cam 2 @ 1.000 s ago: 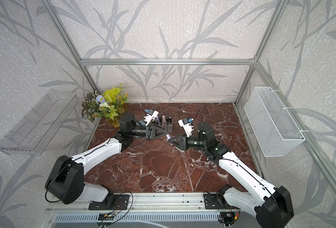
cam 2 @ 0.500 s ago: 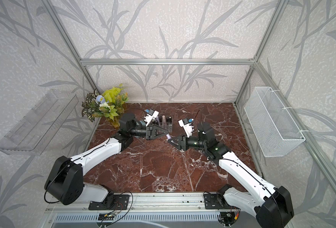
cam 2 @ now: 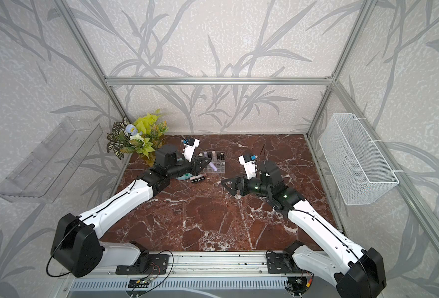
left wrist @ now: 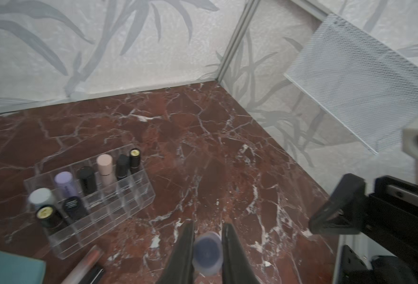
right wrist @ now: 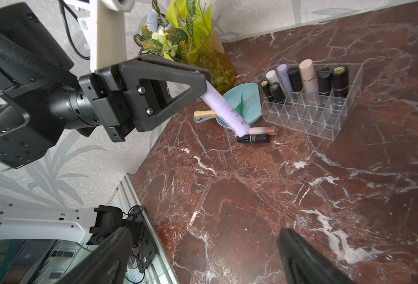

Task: Arrange the lipsticks in the organizer
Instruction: Pick up the lipstick at the center of the board, then place the lipstick in the storage box.

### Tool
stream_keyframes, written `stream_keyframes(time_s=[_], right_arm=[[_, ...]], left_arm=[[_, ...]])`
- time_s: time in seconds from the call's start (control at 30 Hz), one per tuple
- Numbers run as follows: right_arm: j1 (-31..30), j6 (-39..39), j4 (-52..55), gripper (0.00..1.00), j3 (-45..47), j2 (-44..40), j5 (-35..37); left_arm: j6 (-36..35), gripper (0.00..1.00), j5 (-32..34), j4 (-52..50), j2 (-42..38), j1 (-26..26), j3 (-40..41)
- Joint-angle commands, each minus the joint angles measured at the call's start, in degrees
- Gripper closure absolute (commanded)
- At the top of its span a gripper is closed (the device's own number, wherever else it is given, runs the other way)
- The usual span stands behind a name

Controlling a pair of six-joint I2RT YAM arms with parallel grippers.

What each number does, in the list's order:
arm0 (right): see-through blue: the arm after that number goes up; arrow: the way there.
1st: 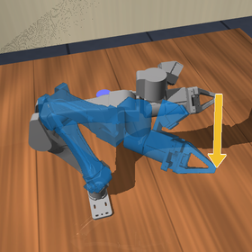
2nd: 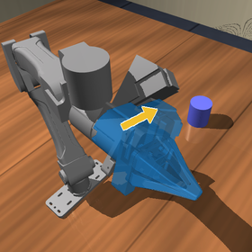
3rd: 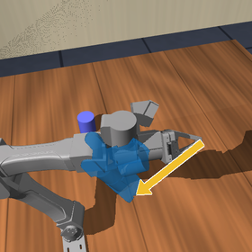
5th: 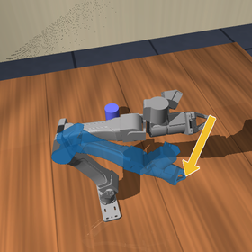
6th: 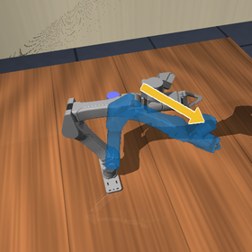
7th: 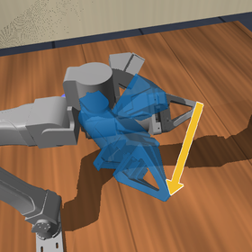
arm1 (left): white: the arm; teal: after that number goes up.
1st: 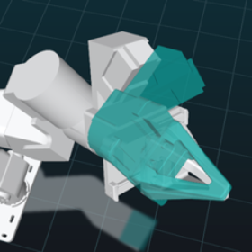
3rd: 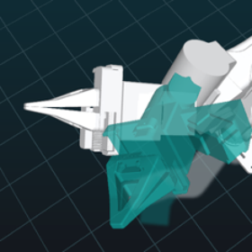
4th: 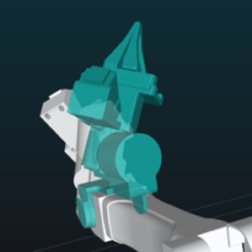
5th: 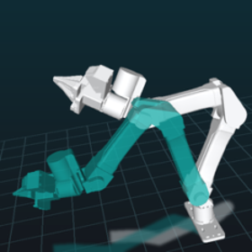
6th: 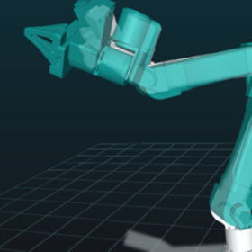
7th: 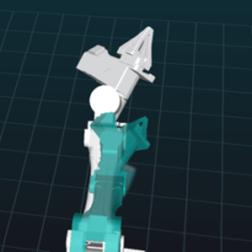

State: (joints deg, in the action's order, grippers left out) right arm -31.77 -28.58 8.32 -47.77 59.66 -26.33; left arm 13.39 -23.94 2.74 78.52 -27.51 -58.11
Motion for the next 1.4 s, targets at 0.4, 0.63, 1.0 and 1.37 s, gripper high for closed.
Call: stream_keyframes(time_s=[0.4,0.63,1.0,1.37], right_arm=[[-1.6,5.1,-8.0,0.07,13.5,-0.6,32.9],[-1.6,10.6,-17.0,0.07,14.7,7.5,37.3],[-1.6,14.2,-23.2,0.08,10.7,17.1,34.5],[-1.7,13.9,-23.3,0.09,11.9,15.7,34.5]], left_arm=[[-13.3,0.91,34.5,5.1,13.9,-5.7,-7.0],[-13.2,0.92,36.0,10.5,17.7,-6.3,-5.6],[-13.9,0.95,36.7,15.2,24.2,-6.2,-6.8],[-13.8,0.95,40.8,19.2,29.0,-6.3,-8.0]])
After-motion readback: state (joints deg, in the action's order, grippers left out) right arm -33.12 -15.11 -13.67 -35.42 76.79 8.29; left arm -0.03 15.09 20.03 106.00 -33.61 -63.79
